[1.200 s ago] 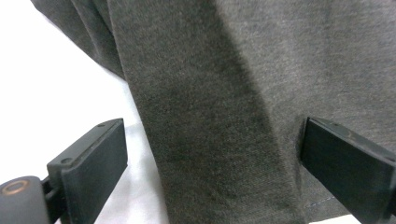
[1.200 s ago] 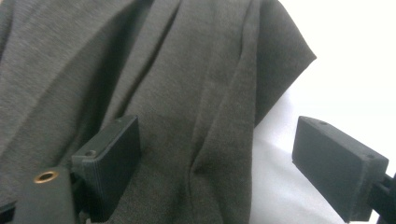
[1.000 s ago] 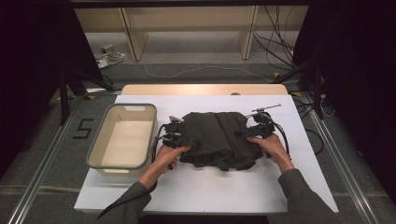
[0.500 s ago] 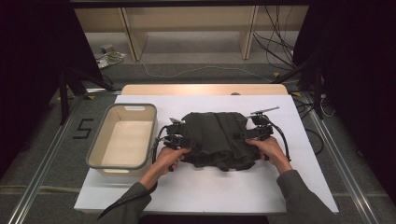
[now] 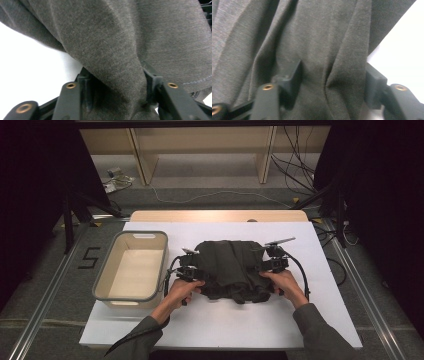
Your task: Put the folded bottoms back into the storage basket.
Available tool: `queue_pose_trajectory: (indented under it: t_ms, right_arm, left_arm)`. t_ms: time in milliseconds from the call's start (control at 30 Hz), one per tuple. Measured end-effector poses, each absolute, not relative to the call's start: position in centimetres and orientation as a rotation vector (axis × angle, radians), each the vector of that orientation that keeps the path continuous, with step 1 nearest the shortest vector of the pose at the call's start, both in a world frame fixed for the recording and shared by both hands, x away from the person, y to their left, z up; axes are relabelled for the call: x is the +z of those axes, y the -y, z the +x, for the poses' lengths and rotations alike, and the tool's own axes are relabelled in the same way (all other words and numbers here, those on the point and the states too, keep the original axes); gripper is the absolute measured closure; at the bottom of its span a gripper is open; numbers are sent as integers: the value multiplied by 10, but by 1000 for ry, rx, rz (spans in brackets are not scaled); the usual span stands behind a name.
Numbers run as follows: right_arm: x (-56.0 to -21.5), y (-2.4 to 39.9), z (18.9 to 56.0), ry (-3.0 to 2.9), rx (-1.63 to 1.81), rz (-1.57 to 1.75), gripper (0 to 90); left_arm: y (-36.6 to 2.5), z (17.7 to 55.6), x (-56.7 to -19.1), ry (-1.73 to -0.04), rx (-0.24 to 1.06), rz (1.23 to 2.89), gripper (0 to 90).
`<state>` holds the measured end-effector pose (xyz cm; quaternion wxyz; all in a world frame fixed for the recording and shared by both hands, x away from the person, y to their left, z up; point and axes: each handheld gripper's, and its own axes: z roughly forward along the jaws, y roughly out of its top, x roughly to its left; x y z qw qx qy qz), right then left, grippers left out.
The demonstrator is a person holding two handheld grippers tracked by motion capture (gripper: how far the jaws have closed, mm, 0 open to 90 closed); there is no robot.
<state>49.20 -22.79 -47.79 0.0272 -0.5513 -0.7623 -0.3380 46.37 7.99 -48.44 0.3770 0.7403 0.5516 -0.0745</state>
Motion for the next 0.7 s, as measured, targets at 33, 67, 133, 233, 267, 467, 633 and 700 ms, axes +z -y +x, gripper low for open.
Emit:
queue_pose_trajectory:
  t_ms: [33, 67, 133, 233, 267, 467, 633, 700]
  right_arm:
    - [-478, 228, 492, 2354, -1044, -1703, 431]
    - [-478, 228, 491, 2357, -1045, -1699, 445]
    - [-480, 229, 491, 2332, -1066, -1700, 499]
    - [-480, 230, 491, 2306, -1069, -1694, 548]
    - [-480, 229, 490, 2305, -1070, -1693, 590]
    - [-478, 228, 489, 2316, -1089, -1677, 728]
    - [-475, 228, 488, 2320, -1114, -1662, 772]
    - [-473, 227, 486, 2346, -1123, -1653, 788]
  left_arm:
    - [-80, 464, -484, -1411, -190, 1893, 571]
    - [-80, 463, -484, -1406, -190, 1892, 571]
    - [-80, 463, -484, -1400, -190, 1888, 623]
    - [-79, 462, -484, -1387, -181, 1888, 655]
    - [-79, 460, -484, -1380, -167, 1877, 665]
    - [-79, 458, -484, -1367, -160, 1857, 694]
    - [-80, 457, -481, -1355, -158, 1856, 704]
    - [-79, 456, -480, -1351, -156, 1853, 709]
